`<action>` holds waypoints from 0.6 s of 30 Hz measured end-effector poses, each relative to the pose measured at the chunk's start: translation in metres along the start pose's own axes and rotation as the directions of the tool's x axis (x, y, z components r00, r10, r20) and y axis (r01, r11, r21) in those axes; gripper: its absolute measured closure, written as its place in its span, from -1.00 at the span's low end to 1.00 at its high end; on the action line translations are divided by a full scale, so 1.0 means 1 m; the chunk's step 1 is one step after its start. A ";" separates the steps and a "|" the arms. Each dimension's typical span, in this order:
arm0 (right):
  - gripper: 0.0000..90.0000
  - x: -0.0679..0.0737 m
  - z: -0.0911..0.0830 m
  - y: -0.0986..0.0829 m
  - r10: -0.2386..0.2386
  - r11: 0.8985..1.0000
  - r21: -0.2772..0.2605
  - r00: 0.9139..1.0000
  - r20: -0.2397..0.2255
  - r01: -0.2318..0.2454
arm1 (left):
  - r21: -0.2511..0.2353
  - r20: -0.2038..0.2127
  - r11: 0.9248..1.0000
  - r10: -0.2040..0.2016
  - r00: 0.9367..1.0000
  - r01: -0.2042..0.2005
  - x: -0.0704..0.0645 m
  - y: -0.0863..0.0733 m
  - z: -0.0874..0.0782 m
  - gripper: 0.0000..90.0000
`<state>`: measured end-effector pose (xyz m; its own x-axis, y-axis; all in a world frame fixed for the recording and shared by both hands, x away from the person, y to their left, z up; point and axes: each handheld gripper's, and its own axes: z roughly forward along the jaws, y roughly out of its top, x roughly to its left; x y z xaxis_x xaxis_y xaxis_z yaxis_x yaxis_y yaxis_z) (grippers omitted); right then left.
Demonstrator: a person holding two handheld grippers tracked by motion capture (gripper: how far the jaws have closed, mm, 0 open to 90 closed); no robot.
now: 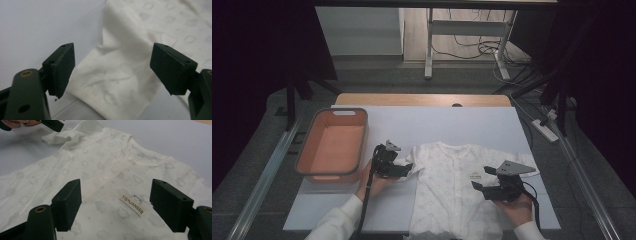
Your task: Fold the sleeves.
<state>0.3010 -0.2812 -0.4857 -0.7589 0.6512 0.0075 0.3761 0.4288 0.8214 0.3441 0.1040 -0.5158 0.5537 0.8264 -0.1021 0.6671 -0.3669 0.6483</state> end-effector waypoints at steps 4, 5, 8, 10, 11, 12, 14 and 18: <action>-0.43 0.000 0.000 0.000 -0.003 1.000 0.001 1.000 -0.002 0.003 | 0.035 -0.040 0.999 -0.005 0.999 0.006 0.004 -0.002 0.008 -0.62; -0.43 0.000 0.000 0.000 -0.004 1.000 0.002 1.000 -0.003 0.004 | 0.055 -0.050 0.998 -0.018 0.999 0.020 0.007 -0.002 0.012 -0.64; -0.43 0.001 0.001 0.000 -0.008 1.000 0.003 1.000 -0.006 0.008 | 0.082 -0.063 0.996 -0.016 0.998 0.021 0.010 -0.003 0.016 -0.69; -0.43 0.001 0.001 0.000 -0.009 1.000 0.004 1.000 -0.008 0.009 | 0.080 -0.066 0.996 -0.027 0.997 0.032 0.012 -0.003 0.017 -0.69; -0.43 0.001 0.001 0.000 -0.010 1.000 0.005 1.000 -0.007 0.010 | 0.080 -0.069 0.996 -0.028 0.997 0.034 0.012 -0.004 0.017 -0.69; -0.43 0.001 0.002 0.000 -0.010 1.000 0.004 1.000 -0.010 0.010 | 0.085 -0.072 0.996 -0.030 0.997 0.036 0.013 -0.004 0.018 -0.70; -0.43 0.001 0.002 0.000 -0.013 1.000 0.009 1.000 -0.006 0.013 | 0.089 -0.065 0.995 -0.033 0.997 0.039 0.015 -0.004 0.018 -0.71; -0.43 0.000 0.001 0.000 -0.009 1.000 0.001 1.000 -0.006 0.009 | 0.090 -0.062 0.995 -0.037 0.997 0.042 0.016 -0.005 0.017 -0.69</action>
<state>0.3011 -0.2807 -0.4861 -0.7654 0.6435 0.0032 0.3695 0.4354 0.8209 0.3582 0.1111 -0.5337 0.4971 0.8641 -0.0789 0.7318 -0.3687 0.5732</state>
